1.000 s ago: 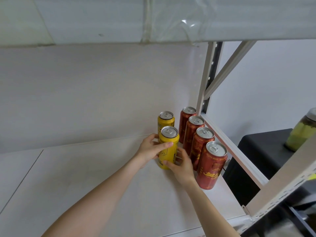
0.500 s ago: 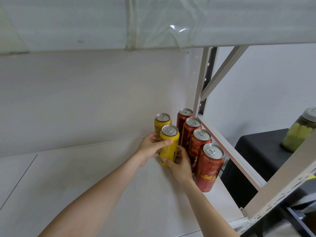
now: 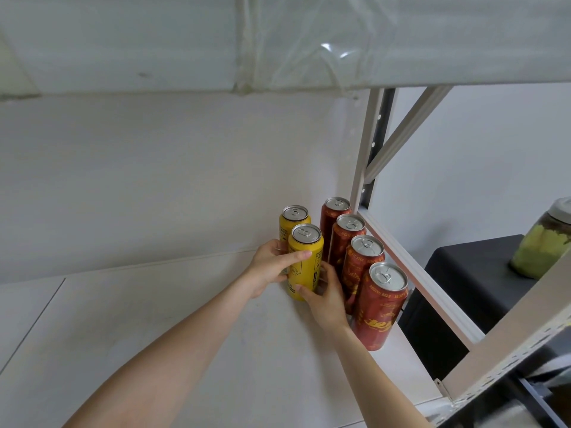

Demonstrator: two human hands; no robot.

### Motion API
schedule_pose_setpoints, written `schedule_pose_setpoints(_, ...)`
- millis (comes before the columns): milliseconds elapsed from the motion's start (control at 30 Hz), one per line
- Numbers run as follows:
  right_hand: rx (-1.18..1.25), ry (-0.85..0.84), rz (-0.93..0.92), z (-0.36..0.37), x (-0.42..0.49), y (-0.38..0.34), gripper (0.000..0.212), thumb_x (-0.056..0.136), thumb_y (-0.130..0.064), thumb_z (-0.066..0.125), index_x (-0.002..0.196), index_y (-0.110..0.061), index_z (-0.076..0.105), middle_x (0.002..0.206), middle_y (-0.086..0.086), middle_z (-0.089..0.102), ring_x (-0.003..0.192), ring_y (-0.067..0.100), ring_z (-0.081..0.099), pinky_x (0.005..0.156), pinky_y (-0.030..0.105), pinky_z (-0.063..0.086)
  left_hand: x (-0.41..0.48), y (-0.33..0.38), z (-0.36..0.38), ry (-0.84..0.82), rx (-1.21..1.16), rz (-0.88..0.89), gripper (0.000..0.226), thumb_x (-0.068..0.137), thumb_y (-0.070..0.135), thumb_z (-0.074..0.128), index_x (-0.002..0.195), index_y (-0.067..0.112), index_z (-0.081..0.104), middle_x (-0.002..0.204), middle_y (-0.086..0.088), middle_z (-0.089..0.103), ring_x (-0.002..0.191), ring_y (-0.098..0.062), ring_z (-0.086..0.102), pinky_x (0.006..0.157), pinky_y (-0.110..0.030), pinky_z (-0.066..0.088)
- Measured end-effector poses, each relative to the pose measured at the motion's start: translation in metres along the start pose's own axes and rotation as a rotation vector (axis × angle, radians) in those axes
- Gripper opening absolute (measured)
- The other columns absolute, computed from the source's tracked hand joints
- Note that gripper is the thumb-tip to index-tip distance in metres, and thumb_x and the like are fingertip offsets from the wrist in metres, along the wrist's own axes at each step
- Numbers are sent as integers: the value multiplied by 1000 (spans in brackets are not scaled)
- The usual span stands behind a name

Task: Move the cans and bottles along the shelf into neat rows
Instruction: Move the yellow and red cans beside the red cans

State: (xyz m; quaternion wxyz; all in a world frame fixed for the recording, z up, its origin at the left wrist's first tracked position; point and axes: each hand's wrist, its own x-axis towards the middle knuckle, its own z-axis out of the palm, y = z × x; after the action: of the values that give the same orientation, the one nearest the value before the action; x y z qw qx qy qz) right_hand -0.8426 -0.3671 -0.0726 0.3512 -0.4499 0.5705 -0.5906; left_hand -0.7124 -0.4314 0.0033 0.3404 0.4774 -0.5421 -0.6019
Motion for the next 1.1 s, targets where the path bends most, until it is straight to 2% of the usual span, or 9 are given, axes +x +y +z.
schedule_pose_setpoints(267, -23, 7, 19, -3, -5, -2, 65, 79, -5, 78, 135, -15, 47, 123, -3, 61, 111, 4, 59, 92, 29, 54, -8, -1, -2, -6, 25, 13, 61, 57, 51, 84, 103, 16, 63, 99, 5, 74, 97, -9, 69, 89, -42, 57)
schedule_pose_setpoints(333, -38, 24, 50, -3, -8, -4, 63, 81, -7, 77, 136, -17, 46, 119, -7, 62, 105, -3, 60, 86, 20, 54, -13, -2, -6, 8, 73, 22, 58, 58, 58, 80, 100, 21, 66, 98, 8, 74, 99, -7, 67, 85, -36, 55)
schedule_pose_setpoints(400, -57, 56, 100, -3, -14, -6, 61, 83, -9, 75, 136, -17, 46, 113, -8, 64, 100, 0, 62, 82, 17, 52, -18, -4, -13, 27, 159, 52, 50, 64, 62, 77, 97, 24, 68, 96, 10, 74, 98, -7, 66, 77, -28, 51)
schedule_pose_setpoints(500, -204, 129, 149, -2, -28, -10, 53, 84, -18, 73, 131, -18, 50, 107, -5, 66, 100, 14, 65, 78, 21, 48, -27, -14, -25, 83, 311, 108, 33, 78, 53, 75, 93, 24, 70, 95, 7, 72, 95, -8, 65, 75, -23, 46)
schedule_pose_setpoints(567, -329, 140, 151, -2, -41, -14, 49, 84, -23, 70, 129, -19, 50, 111, -3, 65, 106, 20, 63, 85, 30, 49, -38, -24, -36, 132, 455, 137, 27, 82, 45, 73, 94, 21, 69, 95, 7, 70, 94, -10, 65, 75, -21, 47)
schedule_pose_setpoints(633, -424, 120, 129, -1, -57, -17, 47, 85, -23, 67, 129, -19, 48, 118, 2, 63, 109, 25, 61, 87, 35, 49, -53, -33, -49, 143, 697, 161, 29, 84, 40, 72, 103, 20, 66, 103, 4, 68, 99, -13, 64, 83, -27, 50)
schedule_pose_setpoints(733, -619, 77, 81, 0, -80, -23, 47, 87, -24, 64, 129, -14, 47, 121, 10, 61, 110, 33, 60, 82, 37, 48, -81, -46, -65, 77, 1082, 228, 36, 88, 40, 65, 118, 21, 60, 118, 1, 62, 113, -17, 59, 91, -33, 48)
schedule_pose_setpoints(933, -1043, -13, 29, 1, -130, -37, 56, 93, -37, 51, 143, -16, 37, 139, 7, 50, 125, 29, 47, 98, 41, 42, -131, -67, -73, 90, 1492, 349, 44, 92, 45, 50, 130, 23, 49, 125, -3, 57, 117, -26, 54, 93, -36, 42)
schedule_pose_setpoints(1100, -1240, -55, -13, 1, -166, -43, 56, 94, -42, 48, 144, -20, 34, 142, 2, 48, 127, 27, 46, 101, 41, 38, -163, -74, -78, 94, 1591, 339, 44, 93, 42, 46, 132, 22, 45, 130, 0, 52, 123, -25, 46, 105, -44, 32)
